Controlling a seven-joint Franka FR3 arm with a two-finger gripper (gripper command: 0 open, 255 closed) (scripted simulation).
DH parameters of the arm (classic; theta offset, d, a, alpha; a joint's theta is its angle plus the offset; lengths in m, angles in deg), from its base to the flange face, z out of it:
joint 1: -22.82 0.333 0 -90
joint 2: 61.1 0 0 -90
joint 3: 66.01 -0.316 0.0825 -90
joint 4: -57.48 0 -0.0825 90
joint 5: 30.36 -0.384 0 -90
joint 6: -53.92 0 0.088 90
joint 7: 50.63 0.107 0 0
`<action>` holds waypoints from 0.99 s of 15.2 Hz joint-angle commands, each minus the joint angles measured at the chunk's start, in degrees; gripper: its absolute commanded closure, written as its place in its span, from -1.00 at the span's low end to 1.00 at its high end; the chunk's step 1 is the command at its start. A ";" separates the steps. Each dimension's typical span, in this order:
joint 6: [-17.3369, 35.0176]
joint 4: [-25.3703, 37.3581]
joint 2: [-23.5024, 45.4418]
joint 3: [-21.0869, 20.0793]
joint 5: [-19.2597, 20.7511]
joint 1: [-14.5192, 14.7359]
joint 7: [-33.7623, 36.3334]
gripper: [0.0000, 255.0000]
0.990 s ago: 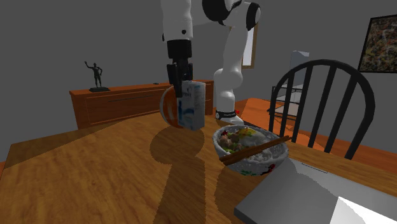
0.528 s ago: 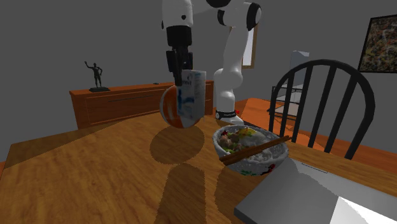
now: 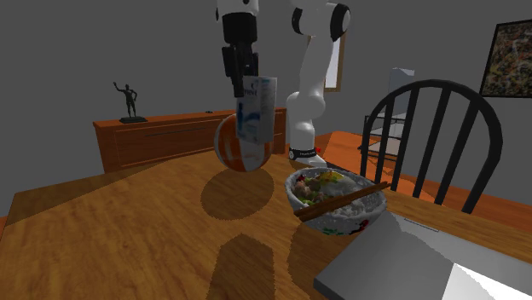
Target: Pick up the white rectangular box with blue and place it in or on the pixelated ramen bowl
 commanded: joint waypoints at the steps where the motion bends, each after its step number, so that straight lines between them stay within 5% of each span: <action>1: -1.61 1.85 0.28 0.11 0.26 -0.14 0.19 1.00; 4: -3.34 3.74 0.46 0.24 0.46 -0.25 0.39 1.00; 10: -5.08 10.12 4.69 -6.90 2.10 1.80 10.65 1.00; 15: -6.57 17.43 12.25 -14.38 7.42 4.16 21.54 1.00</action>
